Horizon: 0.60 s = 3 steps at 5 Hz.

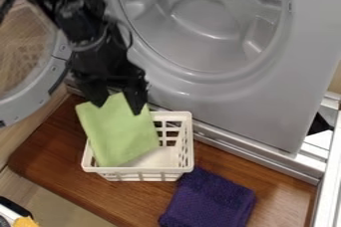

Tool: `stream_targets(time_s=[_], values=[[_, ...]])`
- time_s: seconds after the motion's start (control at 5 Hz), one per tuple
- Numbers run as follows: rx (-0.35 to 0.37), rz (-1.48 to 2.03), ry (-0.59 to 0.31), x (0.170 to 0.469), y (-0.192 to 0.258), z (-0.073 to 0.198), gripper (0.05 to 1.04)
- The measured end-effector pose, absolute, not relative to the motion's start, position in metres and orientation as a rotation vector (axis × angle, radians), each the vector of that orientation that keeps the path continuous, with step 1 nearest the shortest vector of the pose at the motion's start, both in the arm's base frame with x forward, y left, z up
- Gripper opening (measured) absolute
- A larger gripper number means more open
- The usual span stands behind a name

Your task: Moved the basket on the left side of the table

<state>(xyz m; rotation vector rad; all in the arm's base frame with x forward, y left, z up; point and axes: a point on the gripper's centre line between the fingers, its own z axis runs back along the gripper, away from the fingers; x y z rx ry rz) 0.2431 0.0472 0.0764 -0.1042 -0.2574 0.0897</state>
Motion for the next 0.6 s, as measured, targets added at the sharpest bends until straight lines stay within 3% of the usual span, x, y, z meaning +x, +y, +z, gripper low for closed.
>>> stream_targets(time_s=[0.6], values=[[-0.146, 0.018, -0.376, 0.239, 0.032, 0.109, 1.000]])
